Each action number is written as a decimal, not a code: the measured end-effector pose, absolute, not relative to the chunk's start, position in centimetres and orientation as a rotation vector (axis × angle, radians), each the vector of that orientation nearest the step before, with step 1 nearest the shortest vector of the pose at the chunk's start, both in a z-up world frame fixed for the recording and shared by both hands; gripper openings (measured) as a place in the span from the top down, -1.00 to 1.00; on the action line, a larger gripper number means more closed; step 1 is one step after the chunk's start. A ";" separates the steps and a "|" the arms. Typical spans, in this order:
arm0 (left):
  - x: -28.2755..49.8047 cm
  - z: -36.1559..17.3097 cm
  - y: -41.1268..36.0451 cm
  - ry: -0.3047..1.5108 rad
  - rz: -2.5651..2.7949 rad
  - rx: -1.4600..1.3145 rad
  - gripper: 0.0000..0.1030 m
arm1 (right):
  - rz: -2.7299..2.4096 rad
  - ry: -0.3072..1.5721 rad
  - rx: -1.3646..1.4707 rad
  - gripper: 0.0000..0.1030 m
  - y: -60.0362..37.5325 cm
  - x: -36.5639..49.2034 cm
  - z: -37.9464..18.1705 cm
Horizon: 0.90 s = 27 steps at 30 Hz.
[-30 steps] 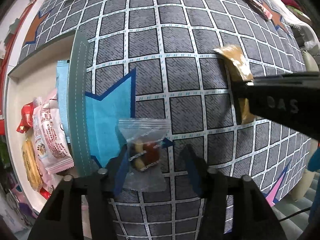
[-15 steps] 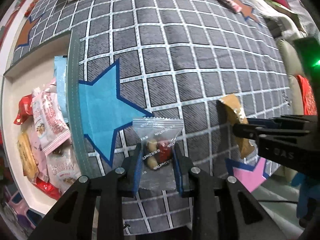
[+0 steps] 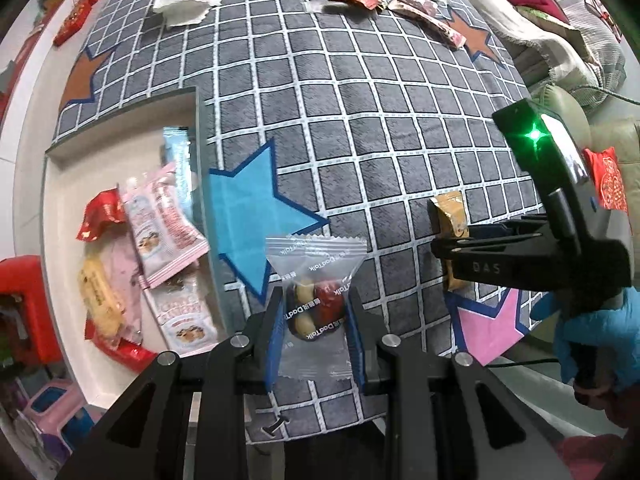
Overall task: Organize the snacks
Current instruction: 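Lift both snacks off the tablecloth toward the white tray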
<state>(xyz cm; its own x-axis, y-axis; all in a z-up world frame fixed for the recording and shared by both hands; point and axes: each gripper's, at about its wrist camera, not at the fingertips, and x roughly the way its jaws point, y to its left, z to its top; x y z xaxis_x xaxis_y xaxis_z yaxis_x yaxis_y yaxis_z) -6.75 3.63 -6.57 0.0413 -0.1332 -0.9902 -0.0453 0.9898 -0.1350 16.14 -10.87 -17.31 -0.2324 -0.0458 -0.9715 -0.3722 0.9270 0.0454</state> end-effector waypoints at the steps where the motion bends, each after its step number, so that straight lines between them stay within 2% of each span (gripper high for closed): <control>1: -6.7 -6.5 3.7 1.529 -0.065 -0.144 0.40 | 0.312 1.782 -0.330 0.11 -10.4 15.9 -17.6; 2: -6.7 -6.3 4.0 1.527 -0.062 -0.146 0.40 | 0.310 1.775 -0.343 0.13 -9.8 15.0 -17.6; 4: -6.9 -5.9 4.1 1.521 -0.054 -0.148 0.40 | 0.301 1.759 -0.363 0.48 -9.1 13.6 -17.8; 5: -6.9 -5.7 4.2 1.517 -0.049 -0.150 0.40 | 0.304 1.762 -0.338 0.52 -9.1 13.4 -17.7; 18: -7.7 -4.2 7.1 1.459 0.034 -0.234 0.40 | 0.354 1.713 -0.227 0.54 -6.9 12.2 -12.8; 27: -7.6 -3.3 8.0 1.423 0.040 -0.260 0.40 | 0.345 1.756 -0.251 0.54 -7.8 12.5 -13.3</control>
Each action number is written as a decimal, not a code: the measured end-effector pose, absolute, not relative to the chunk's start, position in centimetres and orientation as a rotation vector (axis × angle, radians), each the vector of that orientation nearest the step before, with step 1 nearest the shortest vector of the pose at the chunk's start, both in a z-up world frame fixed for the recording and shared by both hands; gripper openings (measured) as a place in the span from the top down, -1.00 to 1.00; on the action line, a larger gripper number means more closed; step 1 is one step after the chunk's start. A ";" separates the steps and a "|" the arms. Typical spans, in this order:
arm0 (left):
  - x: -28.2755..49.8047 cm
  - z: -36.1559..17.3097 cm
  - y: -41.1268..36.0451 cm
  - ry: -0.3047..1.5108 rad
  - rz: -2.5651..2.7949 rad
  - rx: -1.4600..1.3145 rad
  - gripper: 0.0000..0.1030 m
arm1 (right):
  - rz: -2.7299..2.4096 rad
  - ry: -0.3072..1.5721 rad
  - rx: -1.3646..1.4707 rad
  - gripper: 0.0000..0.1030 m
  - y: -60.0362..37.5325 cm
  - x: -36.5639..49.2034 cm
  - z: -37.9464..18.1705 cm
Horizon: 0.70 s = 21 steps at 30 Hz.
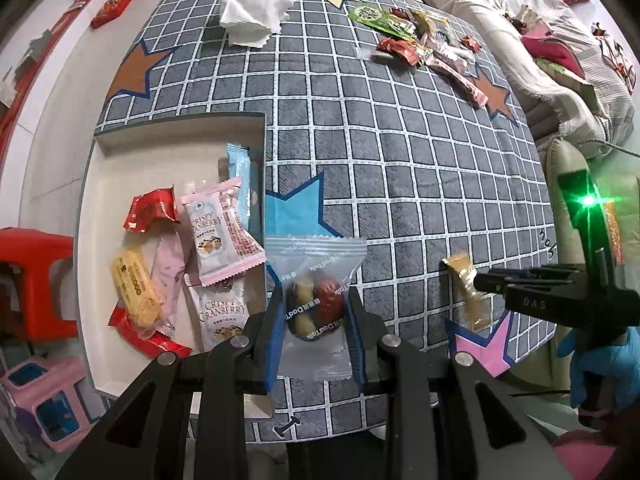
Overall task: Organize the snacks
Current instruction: 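Lift both snacks off the tablecloth toward the white tray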
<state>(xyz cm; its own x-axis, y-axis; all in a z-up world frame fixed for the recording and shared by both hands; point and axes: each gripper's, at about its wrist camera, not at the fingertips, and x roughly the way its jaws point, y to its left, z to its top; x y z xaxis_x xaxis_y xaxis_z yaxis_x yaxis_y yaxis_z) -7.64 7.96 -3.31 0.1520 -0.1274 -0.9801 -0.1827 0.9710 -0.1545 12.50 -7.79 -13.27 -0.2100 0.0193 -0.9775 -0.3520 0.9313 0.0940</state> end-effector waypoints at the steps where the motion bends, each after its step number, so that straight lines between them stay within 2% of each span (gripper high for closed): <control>1: -7.6 -3.3 8.1 1.422 0.043 -0.266 0.40 | 0.344 1.764 -0.242 0.54 -8.4 12.5 -13.4; 12: -8.1 -3.6 8.2 1.447 0.054 -0.223 0.40 | 0.288 1.872 -0.197 0.49 -10.3 10.3 -19.0; 13: -8.3 -3.7 8.2 1.454 0.057 -0.215 0.40 | 0.293 1.864 -0.166 0.37 -10.3 10.5 -19.0; 14: -8.7 -3.8 8.3 1.463 0.062 -0.207 0.40 | 0.284 1.857 -0.161 -0.02 -10.3 10.8 -19.0; 15: -8.9 -3.8 8.4 1.468 0.065 -0.203 0.40 | 0.268 1.846 -0.174 -0.24 -10.2 10.9 -19.0; 19: -9.6 -4.3 9.1 1.487 0.082 -0.210 0.40 | 0.257 1.857 -0.189 -0.23 -10.0 10.7 -19.8; 20: -9.6 -4.3 9.2 1.488 0.085 -0.214 0.40 | 0.256 1.855 -0.210 -0.17 -9.8 10.5 -19.9; 21: -9.6 -4.3 9.3 1.488 0.086 -0.218 0.40 | 0.251 1.845 -0.243 0.00 -9.6 10.2 -20.0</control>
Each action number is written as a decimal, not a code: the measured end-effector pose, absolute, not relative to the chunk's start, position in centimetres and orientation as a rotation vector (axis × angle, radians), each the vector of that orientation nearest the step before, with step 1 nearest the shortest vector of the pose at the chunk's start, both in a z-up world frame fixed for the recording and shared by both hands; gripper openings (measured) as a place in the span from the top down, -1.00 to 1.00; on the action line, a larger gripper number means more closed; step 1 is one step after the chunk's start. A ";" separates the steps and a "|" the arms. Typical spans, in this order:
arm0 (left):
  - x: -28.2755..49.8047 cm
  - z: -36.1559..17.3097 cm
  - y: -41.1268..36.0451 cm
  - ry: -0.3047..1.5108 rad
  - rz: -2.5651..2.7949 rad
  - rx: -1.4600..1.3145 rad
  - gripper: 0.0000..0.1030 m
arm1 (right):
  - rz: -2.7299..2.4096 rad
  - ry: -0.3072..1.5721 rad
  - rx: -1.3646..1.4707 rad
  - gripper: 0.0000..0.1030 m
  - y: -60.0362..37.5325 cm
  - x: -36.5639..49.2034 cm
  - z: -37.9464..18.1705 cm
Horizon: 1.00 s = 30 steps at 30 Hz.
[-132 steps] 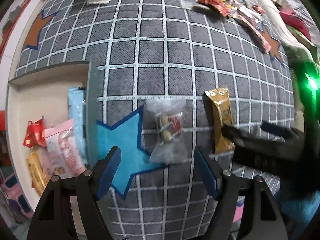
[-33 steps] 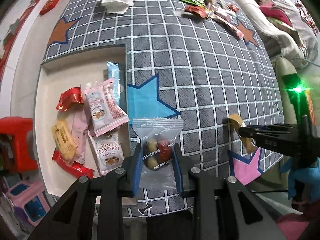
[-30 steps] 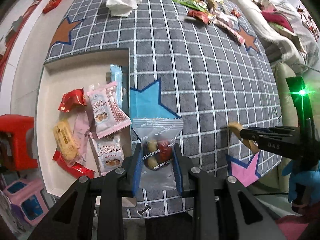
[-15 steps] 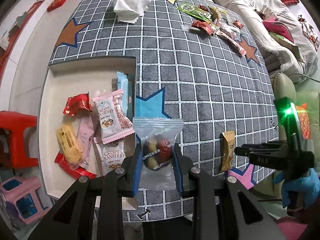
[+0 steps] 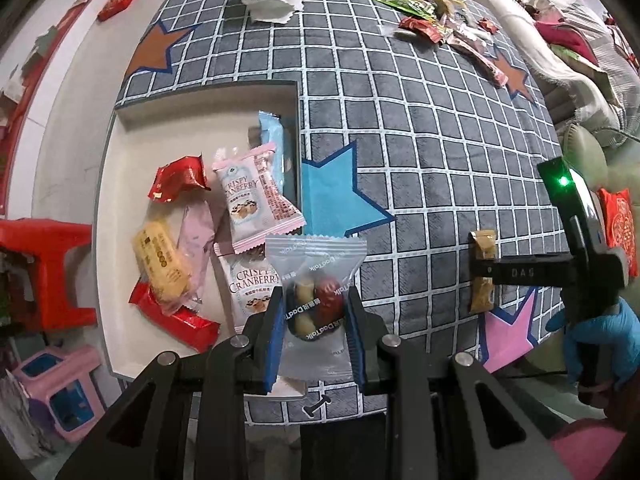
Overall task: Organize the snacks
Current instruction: 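Lift both snacks off the tablecloth toward the white tray, then lower both snacks into the white tray and open both grippers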
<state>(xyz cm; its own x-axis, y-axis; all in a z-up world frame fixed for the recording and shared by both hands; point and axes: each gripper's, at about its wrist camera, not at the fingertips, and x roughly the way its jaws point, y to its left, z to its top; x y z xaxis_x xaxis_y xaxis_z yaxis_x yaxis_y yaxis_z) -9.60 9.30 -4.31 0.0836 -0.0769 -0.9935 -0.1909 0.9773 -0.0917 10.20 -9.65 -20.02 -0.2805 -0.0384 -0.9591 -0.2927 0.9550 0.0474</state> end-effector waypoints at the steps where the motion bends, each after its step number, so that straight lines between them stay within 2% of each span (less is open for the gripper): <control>1: -9.6 -4.3 9.4 1.488 0.086 -0.220 0.40 | 0.250 1.832 -0.273 0.16 -9.6 9.9 -20.0; 2: -9.5 -4.3 9.4 1.486 0.085 -0.221 0.40 | 0.256 1.833 -0.272 0.56 -9.3 9.7 -20.3; 5: -9.4 -4.2 9.3 1.479 0.079 -0.221 0.40 | 0.269 1.836 -0.263 0.55 -8.8 9.0 -20.2; 14: -9.2 -4.2 10.4 1.461 0.097 -0.274 0.40 | 0.409 1.751 -0.238 0.55 -5.4 8.2 -15.0; 30: -10.2 -4.2 15.6 1.395 0.210 -0.353 0.40 | 0.714 1.626 -0.360 0.55 9.9 5.7 -9.1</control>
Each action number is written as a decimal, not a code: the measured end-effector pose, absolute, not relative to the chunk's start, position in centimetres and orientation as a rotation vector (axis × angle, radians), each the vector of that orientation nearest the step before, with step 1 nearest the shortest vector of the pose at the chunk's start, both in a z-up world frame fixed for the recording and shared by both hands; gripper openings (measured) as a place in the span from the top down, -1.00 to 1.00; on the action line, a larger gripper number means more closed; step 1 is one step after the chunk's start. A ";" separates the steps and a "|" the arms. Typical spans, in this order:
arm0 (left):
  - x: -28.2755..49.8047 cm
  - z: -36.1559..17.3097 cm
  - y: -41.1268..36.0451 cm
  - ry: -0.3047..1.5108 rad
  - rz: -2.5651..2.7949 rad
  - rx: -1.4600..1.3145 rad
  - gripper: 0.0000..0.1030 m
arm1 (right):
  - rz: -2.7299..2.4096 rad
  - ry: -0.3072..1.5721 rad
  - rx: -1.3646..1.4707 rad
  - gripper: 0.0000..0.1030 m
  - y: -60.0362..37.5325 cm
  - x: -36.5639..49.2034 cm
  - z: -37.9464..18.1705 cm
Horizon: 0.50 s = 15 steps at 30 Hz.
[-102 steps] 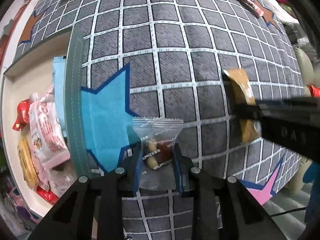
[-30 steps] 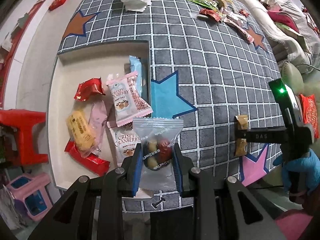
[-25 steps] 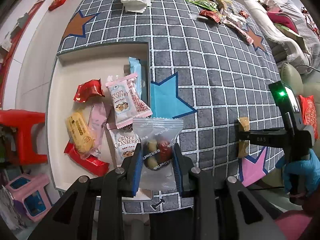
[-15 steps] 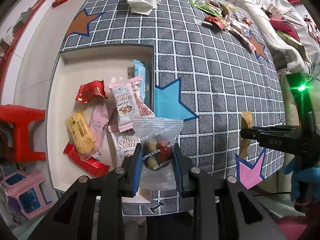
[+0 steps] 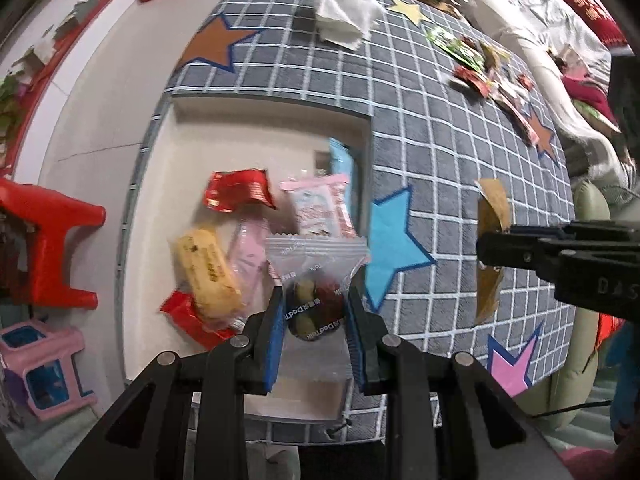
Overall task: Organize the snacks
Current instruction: 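Lower both snacks into the white tray and open both grippers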
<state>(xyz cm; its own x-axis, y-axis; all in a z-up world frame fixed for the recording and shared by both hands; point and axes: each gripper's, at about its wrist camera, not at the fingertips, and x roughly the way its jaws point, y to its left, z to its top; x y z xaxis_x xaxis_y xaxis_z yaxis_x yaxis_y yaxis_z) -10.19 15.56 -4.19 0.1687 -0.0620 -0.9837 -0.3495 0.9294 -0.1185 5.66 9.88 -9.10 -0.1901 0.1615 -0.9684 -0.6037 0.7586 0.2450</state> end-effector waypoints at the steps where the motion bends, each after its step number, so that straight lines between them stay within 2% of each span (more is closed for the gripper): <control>1: -10.3 -4.2 15.9 1.394 0.217 -0.356 0.40 | 0.730 1.621 -0.372 0.55 10.8 5.7 -8.7; 6: -11.3 -4.6 17.6 1.399 0.251 -0.380 0.40 | 0.802 1.614 -0.421 0.55 13.8 6.3 -7.7; 15: -12.8 -6.3 19.7 1.446 0.299 -0.402 0.40 | 0.854 1.650 -0.454 0.55 19.0 4.4 -10.5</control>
